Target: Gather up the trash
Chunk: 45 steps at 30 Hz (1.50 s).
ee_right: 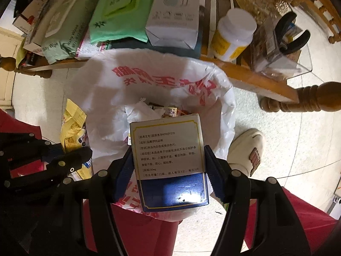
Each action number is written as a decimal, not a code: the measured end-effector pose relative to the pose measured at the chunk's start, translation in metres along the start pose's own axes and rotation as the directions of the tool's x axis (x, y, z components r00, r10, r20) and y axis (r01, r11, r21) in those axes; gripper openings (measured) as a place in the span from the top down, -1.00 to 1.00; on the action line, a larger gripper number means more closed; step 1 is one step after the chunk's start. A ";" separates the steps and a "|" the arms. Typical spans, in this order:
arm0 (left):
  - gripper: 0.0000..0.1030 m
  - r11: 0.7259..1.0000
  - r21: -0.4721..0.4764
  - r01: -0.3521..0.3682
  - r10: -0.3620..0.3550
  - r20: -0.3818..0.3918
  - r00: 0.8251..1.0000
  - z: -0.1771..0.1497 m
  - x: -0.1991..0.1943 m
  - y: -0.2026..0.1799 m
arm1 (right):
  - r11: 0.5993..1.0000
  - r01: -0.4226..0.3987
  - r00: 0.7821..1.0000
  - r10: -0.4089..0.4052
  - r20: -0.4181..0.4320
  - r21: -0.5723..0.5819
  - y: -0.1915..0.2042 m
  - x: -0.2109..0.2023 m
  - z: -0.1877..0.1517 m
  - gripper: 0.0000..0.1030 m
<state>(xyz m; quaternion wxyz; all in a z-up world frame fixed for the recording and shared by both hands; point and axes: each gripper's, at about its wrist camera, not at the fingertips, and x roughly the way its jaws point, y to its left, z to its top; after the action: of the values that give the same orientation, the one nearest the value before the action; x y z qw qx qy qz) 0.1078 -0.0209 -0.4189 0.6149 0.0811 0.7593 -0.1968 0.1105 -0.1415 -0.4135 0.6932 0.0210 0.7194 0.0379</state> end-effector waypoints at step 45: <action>-0.50 0.987 -0.099 -0.123 0.123 -0.014 0.992 0.009 0.001 0.019 | 0.989 -0.002 0.998 0.012 -0.068 0.151 -0.026 0.020 -0.009 -0.40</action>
<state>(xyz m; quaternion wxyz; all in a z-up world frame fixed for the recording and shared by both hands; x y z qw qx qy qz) 0.1224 -0.0074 -0.4251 0.6262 0.0976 0.7642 -0.1198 0.1017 -0.1662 -0.4357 0.6642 0.0745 0.7437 -0.0133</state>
